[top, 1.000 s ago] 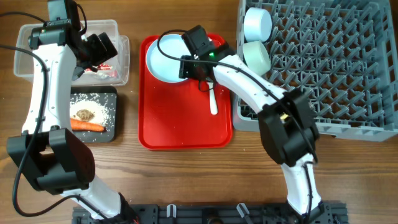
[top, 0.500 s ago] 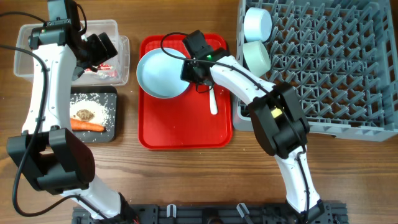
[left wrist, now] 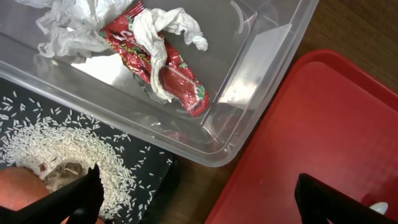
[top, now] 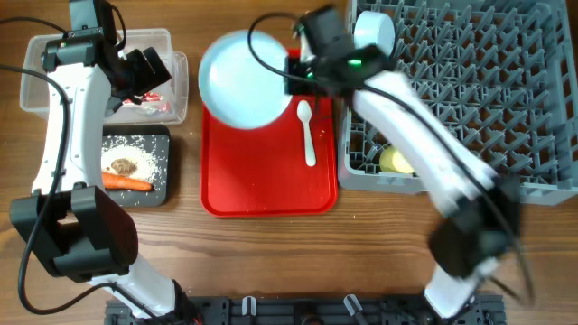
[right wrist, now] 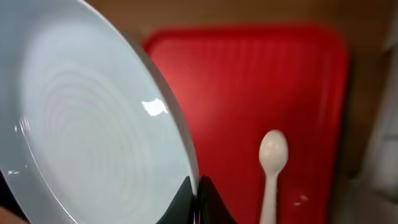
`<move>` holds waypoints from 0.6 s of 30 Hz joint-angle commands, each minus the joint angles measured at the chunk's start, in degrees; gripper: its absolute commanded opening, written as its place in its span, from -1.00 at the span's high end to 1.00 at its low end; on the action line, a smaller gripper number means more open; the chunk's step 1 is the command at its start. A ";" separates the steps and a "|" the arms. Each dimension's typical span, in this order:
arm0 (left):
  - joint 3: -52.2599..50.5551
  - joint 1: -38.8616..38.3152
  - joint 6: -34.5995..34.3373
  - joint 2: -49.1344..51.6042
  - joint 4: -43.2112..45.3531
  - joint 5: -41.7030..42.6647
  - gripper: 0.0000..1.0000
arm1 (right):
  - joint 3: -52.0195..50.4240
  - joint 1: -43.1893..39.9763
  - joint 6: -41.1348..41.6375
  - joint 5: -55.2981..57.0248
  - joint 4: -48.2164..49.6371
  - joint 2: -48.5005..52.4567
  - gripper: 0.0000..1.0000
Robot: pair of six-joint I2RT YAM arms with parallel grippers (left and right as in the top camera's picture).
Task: Sort waste into correct bins and load items into the dishwasher rack
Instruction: 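Lift the plate and stand it upright in the dish rack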
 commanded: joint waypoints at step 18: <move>0.76 0.22 0.48 -1.38 0.00 -0.74 -1.00 | 0.42 -13.77 3.41 69.72 -12.57 -6.69 0.91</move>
